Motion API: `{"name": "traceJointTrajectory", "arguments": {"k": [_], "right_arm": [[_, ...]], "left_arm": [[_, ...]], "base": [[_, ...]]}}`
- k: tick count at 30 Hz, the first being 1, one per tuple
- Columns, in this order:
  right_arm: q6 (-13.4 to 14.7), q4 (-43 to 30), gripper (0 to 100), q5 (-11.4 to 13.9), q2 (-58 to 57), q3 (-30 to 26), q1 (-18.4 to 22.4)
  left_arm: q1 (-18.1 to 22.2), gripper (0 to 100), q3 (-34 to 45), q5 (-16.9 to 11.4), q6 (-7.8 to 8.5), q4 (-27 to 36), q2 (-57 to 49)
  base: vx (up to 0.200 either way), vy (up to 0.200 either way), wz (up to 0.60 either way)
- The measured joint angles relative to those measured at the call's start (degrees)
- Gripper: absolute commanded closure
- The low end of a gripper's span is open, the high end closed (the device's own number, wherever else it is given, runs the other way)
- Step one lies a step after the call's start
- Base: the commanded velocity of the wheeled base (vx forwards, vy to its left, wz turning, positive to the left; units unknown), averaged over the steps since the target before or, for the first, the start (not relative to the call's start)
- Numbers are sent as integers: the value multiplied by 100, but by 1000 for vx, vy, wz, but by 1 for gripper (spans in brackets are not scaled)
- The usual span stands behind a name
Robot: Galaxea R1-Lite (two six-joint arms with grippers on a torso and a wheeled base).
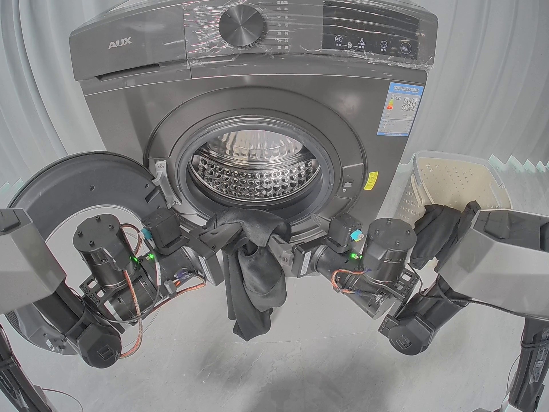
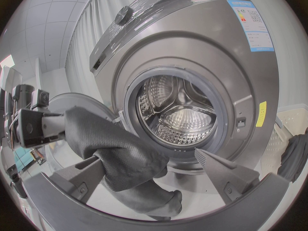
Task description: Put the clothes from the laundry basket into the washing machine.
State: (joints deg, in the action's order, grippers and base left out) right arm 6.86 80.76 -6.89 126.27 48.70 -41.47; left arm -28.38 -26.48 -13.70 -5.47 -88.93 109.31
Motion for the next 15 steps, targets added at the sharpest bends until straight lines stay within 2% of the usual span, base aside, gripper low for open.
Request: {"name": "traceJointTrajectory", "arguments": {"k": [15], "right_arm": [[9, 52, 0, 24, 2, 293, -94]], "left_arm": [[0, 100, 44, 0, 12, 0, 11]], "base": [[0, 0, 0]]}}
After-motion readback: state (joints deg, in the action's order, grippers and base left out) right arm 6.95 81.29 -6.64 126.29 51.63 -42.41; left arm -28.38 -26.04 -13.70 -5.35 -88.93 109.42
